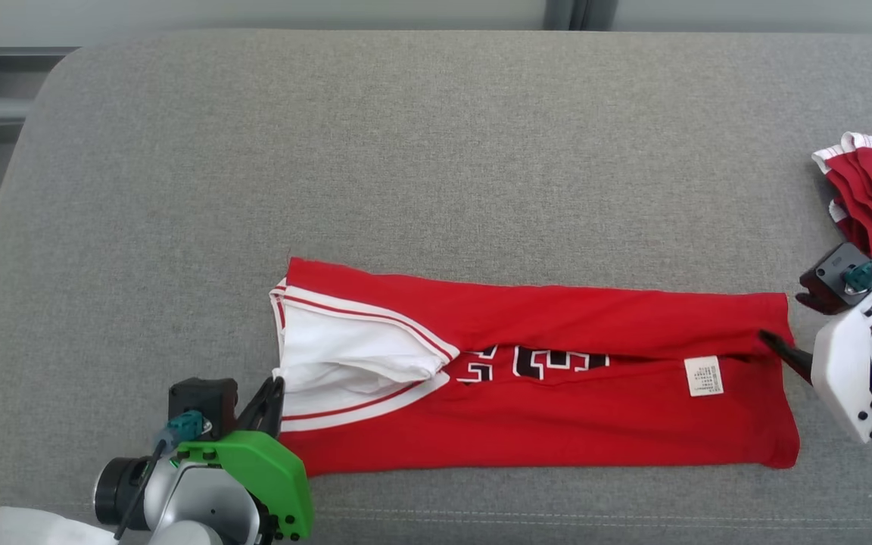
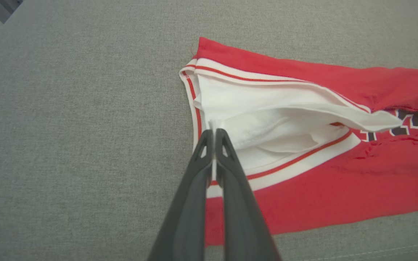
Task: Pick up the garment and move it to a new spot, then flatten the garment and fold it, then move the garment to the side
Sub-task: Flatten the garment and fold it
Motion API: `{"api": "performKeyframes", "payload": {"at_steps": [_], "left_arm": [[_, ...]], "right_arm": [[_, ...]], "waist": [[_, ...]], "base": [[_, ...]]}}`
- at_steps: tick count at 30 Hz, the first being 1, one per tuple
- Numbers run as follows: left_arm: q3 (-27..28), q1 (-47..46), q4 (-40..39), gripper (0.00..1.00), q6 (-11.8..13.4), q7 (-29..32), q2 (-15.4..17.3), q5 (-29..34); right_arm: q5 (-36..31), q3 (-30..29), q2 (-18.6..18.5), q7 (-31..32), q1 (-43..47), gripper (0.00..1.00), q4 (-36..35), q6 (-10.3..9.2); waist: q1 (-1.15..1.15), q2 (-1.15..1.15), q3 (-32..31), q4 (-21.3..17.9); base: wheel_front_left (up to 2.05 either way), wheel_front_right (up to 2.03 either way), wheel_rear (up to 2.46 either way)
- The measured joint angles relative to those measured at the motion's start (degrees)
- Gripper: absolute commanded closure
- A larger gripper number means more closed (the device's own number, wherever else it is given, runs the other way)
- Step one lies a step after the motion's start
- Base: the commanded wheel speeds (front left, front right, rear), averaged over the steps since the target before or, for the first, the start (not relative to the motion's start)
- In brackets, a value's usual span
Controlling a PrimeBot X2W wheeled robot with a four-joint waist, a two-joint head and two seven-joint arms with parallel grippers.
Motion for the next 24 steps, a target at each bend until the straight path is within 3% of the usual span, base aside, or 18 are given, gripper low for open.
{"api": "performKeyframes", "payload": {"at_steps": [11,23,24], "left_arm": [[-0.69,2.76,2.19,1.00,0.27,-0.49,-0.35,-1.01],[-1.38,3.94,5.86,1.00,-0.25,-0.92,-0.43,-1.93],[-1.47,3.95,6.21,0.95,-0.32,-0.79,-0.44,-1.94]], "right_arm": [[5.19,-10.59,5.70,-7.51,4.47,0.00,-0.70,0.00],[4.71,-25.47,18.56,-14.28,15.16,0.00,1.29,0.00],[4.52,-26.52,19.71,-14.64,15.96,0.00,1.27,-0.01]], "waist": [[0.00,0.00,-2.15,0.07],[0.00,0.00,-3.41,-0.69],[0.00,0.00,-3.50,-0.70]], "base": [[0.00,0.00,0.00],[0.00,0.00,0.00],[0.00,0.00,0.00]]}}
